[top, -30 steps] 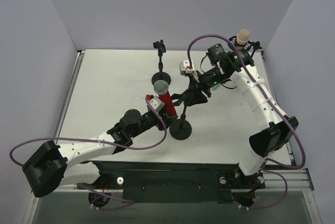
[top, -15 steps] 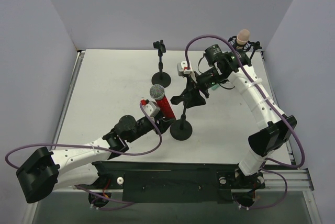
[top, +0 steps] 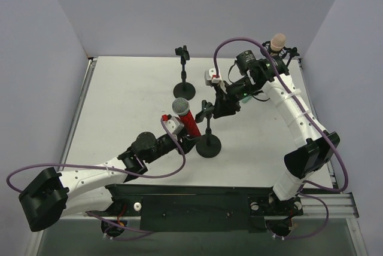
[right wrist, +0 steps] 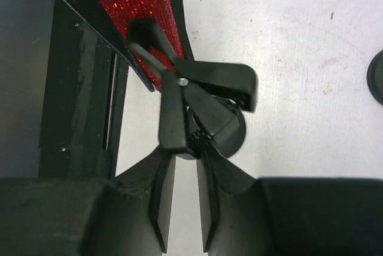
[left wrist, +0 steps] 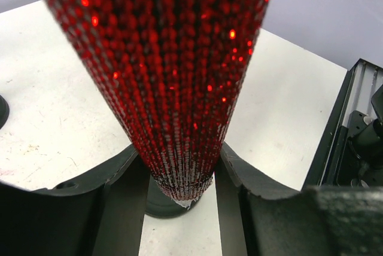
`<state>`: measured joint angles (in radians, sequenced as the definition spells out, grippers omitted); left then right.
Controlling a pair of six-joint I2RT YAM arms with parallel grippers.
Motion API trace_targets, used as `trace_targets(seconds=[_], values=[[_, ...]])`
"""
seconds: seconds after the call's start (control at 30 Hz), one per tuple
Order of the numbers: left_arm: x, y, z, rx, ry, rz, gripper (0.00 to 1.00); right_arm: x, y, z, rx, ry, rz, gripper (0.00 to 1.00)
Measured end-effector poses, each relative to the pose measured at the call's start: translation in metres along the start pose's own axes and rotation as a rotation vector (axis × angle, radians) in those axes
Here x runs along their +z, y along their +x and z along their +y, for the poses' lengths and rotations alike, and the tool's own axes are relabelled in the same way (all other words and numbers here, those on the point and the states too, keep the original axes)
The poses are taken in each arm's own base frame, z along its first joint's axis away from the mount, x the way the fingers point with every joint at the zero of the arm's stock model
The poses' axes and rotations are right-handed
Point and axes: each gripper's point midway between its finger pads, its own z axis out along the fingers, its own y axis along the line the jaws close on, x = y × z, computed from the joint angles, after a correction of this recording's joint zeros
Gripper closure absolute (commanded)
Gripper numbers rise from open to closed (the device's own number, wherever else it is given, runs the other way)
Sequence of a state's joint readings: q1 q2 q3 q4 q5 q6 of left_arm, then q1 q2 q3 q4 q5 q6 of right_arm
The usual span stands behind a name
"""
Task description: Attach the microphones to the stand
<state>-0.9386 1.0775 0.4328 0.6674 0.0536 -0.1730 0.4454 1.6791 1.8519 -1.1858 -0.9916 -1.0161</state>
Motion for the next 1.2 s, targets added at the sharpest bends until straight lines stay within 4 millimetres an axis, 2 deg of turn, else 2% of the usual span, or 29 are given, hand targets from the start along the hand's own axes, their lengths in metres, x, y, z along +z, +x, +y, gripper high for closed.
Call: trace_targets(seconds=[0.07,0.13,0.17,0.2,0.23,0.27,0.3,0.33,0.4,0.47,0.57,0.73,0.83,0.97,1.2], values=[[0.0,0.003,0.001,-0.002,-0.002,0.007,1.0,0.0,0.001,0.002,0.006,-0.006,0.002,0.9],[0.001,0.005,0.002,-0.003,-0.006,0.017,1.0,0.002,0.0,0.004,0.0,-0.015,0.001,0.88],[0.001,0.006,0.003,-0.003,-0.01,0.019,1.0,0.002,0.0,0.006,0.005,-0.02,0.004,0.81],[0.001,0.006,0.004,-0.003,-0.014,0.02,1.0,0.002,0.001,0.007,0.01,-0.023,0.006,0.65],[0.001,0.006,0.005,-0.003,-0.017,0.019,1.0,0.001,0.001,0.007,0.013,-0.023,0.007,0.55],[0.001,0.006,0.004,-0.003,-0.017,0.018,1.0,0.001,0.002,0.008,0.021,-0.026,0.008,0.37],[0.0,0.005,0.004,-0.003,-0.019,0.018,1.0,0.001,0.002,0.009,0.026,-0.027,0.01,0.3],[-0.001,0.004,0.005,-0.003,-0.023,0.014,1.0,0.001,0.002,0.01,0.031,-0.029,0.012,0.17],[-0.004,0.0,0.006,-0.002,-0.029,0.002,1.0,0.0,0.003,0.009,0.024,-0.027,0.014,0.06],[-0.009,-0.003,0.007,-0.002,-0.038,-0.011,1.0,-0.002,0.005,0.008,0.013,-0.024,0.02,0.01],[-0.016,-0.009,0.008,-0.002,-0.05,-0.029,1.0,-0.008,0.005,0.006,-0.026,-0.008,0.037,0.0],[-0.03,-0.015,0.007,-0.002,-0.055,-0.049,1.0,-0.019,-0.01,-0.005,-0.193,0.029,0.056,0.0],[-0.039,-0.014,0.008,-0.006,-0.058,-0.045,1.0,-0.017,-0.014,-0.012,-0.288,0.026,0.064,0.0],[-0.046,-0.012,0.007,-0.008,-0.06,-0.037,1.0,-0.012,-0.009,-0.021,-0.359,0.014,0.093,0.0],[-0.051,-0.009,0.007,-0.024,-0.061,-0.024,1.0,-0.008,-0.006,-0.029,-0.482,0.003,0.134,0.01]])
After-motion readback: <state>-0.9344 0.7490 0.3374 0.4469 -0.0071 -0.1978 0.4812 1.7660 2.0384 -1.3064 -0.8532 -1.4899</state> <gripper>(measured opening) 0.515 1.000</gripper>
